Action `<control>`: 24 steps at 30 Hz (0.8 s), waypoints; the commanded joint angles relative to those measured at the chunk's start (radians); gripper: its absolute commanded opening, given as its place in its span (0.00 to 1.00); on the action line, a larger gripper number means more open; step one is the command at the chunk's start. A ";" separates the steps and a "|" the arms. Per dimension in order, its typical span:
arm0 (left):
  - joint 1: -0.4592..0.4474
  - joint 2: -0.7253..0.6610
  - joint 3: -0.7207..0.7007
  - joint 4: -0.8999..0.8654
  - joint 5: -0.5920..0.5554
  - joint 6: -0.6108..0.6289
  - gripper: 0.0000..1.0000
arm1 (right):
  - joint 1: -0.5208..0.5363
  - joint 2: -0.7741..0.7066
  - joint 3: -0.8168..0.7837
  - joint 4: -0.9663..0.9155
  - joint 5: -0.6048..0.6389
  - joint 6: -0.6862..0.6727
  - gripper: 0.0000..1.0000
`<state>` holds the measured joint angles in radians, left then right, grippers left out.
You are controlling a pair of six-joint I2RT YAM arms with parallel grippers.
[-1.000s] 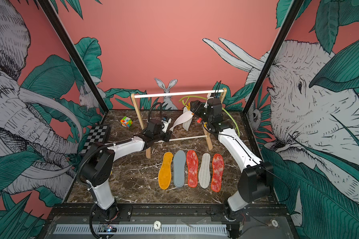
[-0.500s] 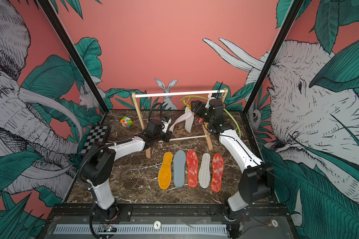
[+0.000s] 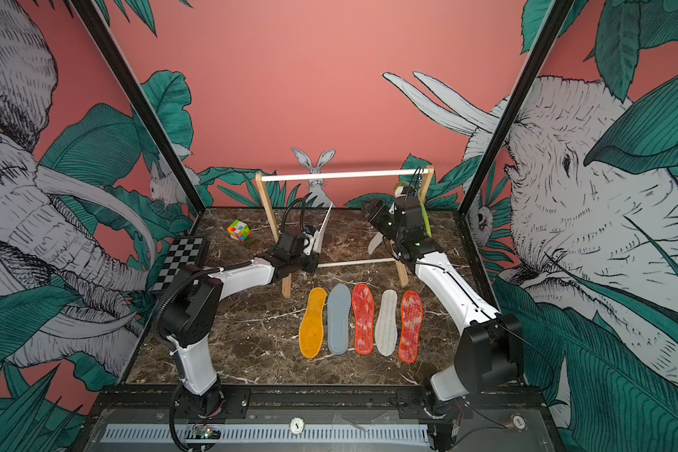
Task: Take the shoe insoles off the hanger
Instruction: Open the clamp at the hanger, then place the insole at the center of the board.
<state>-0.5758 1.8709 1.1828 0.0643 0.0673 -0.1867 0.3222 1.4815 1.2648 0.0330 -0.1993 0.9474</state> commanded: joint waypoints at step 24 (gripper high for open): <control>-0.076 -0.228 -0.173 -0.017 0.120 0.017 0.00 | 0.129 -0.222 -0.148 0.059 -0.086 -0.023 0.76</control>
<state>-0.6411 1.7069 1.0420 0.0540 0.1268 -0.1741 0.4297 1.3155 1.1255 0.0814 -0.2714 0.9546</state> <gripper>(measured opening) 0.066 0.761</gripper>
